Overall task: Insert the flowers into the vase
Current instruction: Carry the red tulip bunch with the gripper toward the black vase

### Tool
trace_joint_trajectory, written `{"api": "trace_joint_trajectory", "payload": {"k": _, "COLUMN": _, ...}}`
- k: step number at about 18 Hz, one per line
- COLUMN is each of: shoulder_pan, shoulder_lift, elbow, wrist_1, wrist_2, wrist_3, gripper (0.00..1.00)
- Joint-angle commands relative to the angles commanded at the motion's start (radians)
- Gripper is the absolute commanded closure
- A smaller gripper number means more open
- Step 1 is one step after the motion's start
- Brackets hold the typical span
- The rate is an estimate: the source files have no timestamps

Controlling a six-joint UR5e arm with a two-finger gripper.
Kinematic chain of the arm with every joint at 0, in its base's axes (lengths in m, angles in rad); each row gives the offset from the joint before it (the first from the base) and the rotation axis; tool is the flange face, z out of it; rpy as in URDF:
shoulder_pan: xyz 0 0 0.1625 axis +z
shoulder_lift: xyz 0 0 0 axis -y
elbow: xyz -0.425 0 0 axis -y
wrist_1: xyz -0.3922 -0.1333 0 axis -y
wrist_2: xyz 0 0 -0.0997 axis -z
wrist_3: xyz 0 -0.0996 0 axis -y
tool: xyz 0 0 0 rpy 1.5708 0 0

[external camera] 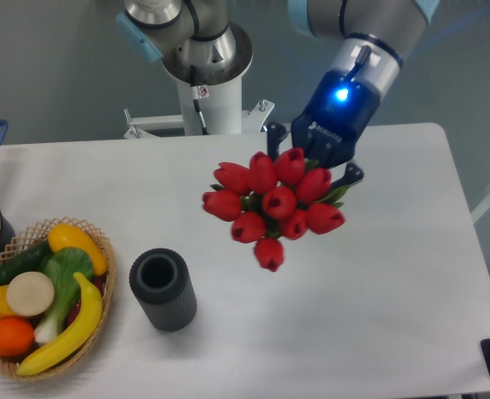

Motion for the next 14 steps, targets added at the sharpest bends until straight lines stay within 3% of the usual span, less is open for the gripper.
{"api": "trace_joint_trajectory", "payload": {"k": 4, "shoulder_pan": -0.031, "shoulder_lift": -0.022, "elbow": 0.005, "wrist_1": 0.046, "wrist_2": -0.110, "wrist_3": 0.018, "gripper": 0.77}}
{"api": "trace_joint_trajectory", "payload": {"k": 7, "shoulder_pan": -0.054, "shoulder_lift": -0.026, "elbow": -0.015, "wrist_1": 0.048, "wrist_2": -0.204, "wrist_3": 0.067, "gripper": 0.77}}
{"api": "trace_joint_trajectory", "payload": {"k": 14, "shoulder_pan": -0.120, "shoulder_lift": -0.028, "elbow": -0.023, "wrist_1": 0.049, "wrist_2": -0.216, "wrist_3": 0.071, "gripper": 0.77}}
